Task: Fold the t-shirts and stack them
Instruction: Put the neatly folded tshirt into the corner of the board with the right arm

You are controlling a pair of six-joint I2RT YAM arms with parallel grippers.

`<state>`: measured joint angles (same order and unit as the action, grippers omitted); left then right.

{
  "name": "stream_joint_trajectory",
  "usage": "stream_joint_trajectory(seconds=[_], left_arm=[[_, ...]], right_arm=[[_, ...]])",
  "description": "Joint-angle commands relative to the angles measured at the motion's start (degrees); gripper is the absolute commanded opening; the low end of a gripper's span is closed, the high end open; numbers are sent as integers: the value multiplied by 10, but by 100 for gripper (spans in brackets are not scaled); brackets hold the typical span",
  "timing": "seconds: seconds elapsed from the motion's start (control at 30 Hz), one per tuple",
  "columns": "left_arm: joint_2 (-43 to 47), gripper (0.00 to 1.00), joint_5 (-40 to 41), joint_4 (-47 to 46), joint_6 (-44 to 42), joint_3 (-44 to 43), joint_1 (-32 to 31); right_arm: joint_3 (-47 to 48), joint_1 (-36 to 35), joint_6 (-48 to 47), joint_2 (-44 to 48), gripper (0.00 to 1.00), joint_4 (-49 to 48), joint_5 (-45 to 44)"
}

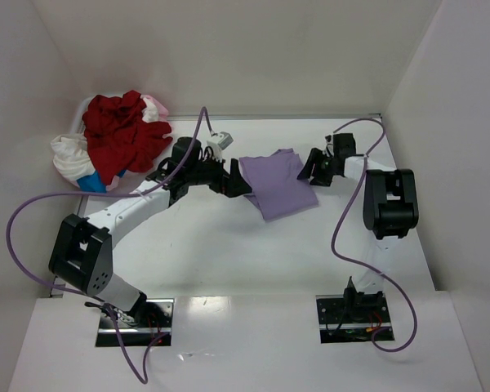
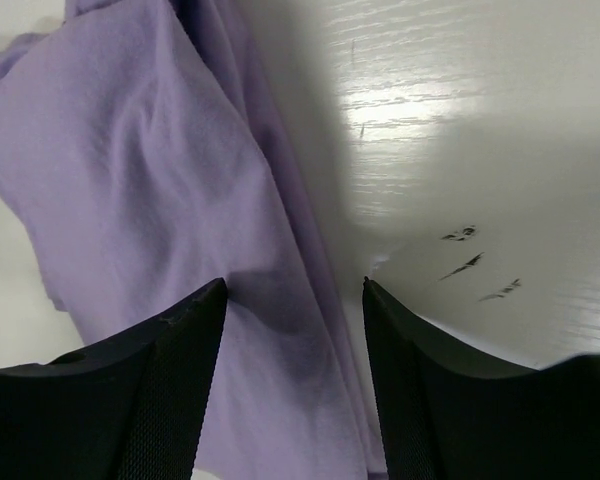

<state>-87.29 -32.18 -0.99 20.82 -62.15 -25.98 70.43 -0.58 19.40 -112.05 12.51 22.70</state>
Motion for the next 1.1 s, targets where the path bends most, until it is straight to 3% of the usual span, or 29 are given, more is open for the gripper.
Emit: stream_joint_trajectory(seconds=[0.0, 0.2, 0.4, 0.63, 0.83, 1.07], left_arm=[[12, 99, 10, -9, -38, -23, 0], [12, 99, 15, -3, -38, -23, 0], [26, 99, 10, 11, -56, -3, 0], [26, 99, 10, 18, -56, -3, 0], [26, 99, 10, 30, -51, -9, 0], [41, 99, 26, 42, -51, -9, 0]], right_arm=[[-4, -13, 20, -4, 62, -19, 25], [-63, -45, 69, 46, 62, -39, 25], [-86, -79, 121, 105, 67, -39, -41], [-123, -98, 156, 141, 68, -44, -62], [-129, -98, 151, 148, 87, -34, -109], [-107, -78, 126, 153, 100, -34, -106]])
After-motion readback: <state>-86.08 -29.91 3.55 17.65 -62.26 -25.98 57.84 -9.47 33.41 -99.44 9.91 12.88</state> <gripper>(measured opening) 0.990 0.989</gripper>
